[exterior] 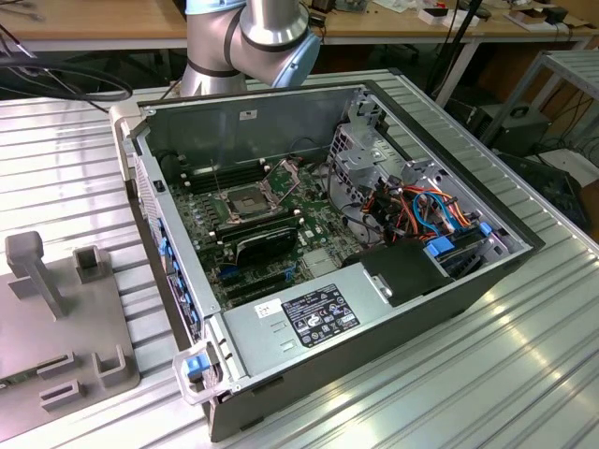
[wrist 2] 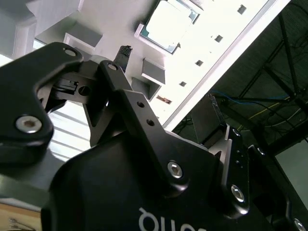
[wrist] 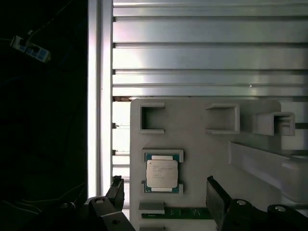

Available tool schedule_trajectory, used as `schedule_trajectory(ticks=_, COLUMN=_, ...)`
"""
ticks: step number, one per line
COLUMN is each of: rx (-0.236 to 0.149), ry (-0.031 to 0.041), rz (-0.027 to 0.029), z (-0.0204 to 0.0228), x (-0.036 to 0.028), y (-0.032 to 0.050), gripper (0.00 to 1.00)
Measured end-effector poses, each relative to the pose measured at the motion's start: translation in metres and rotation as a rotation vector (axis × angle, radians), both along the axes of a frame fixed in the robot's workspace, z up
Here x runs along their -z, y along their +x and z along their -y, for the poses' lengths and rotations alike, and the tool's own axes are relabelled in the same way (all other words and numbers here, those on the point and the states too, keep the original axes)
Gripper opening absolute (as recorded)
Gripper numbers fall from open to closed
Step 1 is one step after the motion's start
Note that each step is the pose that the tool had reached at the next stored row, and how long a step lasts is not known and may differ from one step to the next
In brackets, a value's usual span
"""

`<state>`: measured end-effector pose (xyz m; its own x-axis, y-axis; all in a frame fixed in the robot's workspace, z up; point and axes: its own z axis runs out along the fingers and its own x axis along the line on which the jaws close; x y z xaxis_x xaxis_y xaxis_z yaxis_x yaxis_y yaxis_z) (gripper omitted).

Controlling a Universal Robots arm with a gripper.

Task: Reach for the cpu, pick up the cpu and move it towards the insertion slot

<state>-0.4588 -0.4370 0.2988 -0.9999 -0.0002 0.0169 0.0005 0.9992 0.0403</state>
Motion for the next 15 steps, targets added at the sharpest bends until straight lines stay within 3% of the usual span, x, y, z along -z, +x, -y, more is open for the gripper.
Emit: schedule_trajectory(ticks=15, rx=0.0, ry=0.0, rz=-0.0003, z=0.0011, x=0.0082, y=0.0, gripper=0.78)
